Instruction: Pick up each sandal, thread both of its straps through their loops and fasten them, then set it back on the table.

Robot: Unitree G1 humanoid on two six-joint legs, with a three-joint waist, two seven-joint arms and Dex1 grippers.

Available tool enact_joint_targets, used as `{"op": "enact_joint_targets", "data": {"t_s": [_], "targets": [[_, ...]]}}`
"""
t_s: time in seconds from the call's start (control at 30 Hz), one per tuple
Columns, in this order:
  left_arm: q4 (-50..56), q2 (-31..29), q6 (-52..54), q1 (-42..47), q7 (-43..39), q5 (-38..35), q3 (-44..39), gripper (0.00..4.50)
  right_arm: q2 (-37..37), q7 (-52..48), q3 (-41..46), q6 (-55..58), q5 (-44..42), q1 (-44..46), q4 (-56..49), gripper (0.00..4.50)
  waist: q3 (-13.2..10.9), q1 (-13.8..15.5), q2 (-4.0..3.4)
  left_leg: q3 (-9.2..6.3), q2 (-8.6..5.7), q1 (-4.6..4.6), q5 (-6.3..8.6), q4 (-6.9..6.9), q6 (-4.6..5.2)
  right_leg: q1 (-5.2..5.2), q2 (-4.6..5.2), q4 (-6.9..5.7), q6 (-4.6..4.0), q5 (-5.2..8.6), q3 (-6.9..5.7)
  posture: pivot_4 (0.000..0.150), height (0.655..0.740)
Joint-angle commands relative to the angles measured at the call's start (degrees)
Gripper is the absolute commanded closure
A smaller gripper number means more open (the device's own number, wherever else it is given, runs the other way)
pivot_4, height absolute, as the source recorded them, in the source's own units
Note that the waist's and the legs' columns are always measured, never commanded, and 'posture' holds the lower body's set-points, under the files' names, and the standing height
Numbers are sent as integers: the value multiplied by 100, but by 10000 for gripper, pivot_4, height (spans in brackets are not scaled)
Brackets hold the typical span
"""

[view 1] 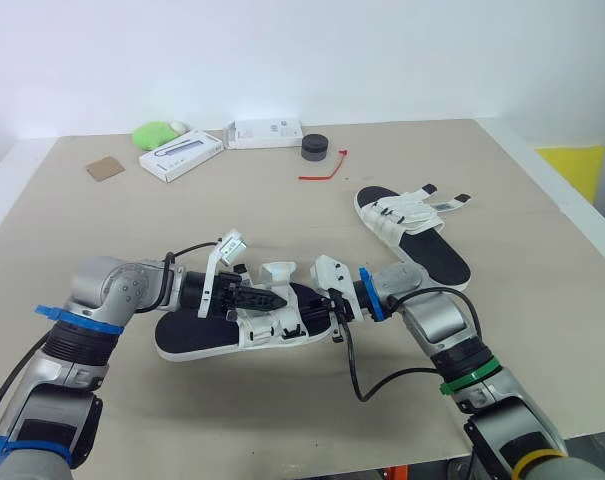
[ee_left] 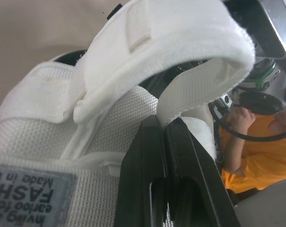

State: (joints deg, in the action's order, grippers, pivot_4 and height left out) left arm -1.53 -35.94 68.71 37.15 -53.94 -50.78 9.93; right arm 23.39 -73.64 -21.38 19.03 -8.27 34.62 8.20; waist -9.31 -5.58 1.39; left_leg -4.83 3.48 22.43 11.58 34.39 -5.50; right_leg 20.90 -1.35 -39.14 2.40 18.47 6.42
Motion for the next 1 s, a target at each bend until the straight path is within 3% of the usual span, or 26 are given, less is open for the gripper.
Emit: {"op": "enact_joint_targets", "data": {"t_s": [0.03,0.4,0.73,1.0], "targets": [[288,-33,-325,-106,-237,305,150,44639,-13,-97,-478,268,182,-299,313,45000,0,0,0,0,0,0,0,0,0,0,0,0,0,0,0,1500,7400],[604,-55,-2344,-282,-999,1602,535,44639,-10,-68,-457,315,147,-323,264,45000,0,3,0,1,0,0,1,1,1,0,0,0,-1,1,1,1500,7400],[793,-217,-3322,-306,-1966,2006,594,44639,-31,-54,-441,324,129,-302,285,45000,-1,1,0,2,1,1,7,0,12,1,-2,0,-5,6,1,1500,7400],[508,-122,-3975,-302,-2042,2512,616,44639,-58,-32,-424,331,119,-301,292,45000,-1,-1,0,2,3,1,8,1,15,1,-5,0,-6,7,1,1500,7400]]}}
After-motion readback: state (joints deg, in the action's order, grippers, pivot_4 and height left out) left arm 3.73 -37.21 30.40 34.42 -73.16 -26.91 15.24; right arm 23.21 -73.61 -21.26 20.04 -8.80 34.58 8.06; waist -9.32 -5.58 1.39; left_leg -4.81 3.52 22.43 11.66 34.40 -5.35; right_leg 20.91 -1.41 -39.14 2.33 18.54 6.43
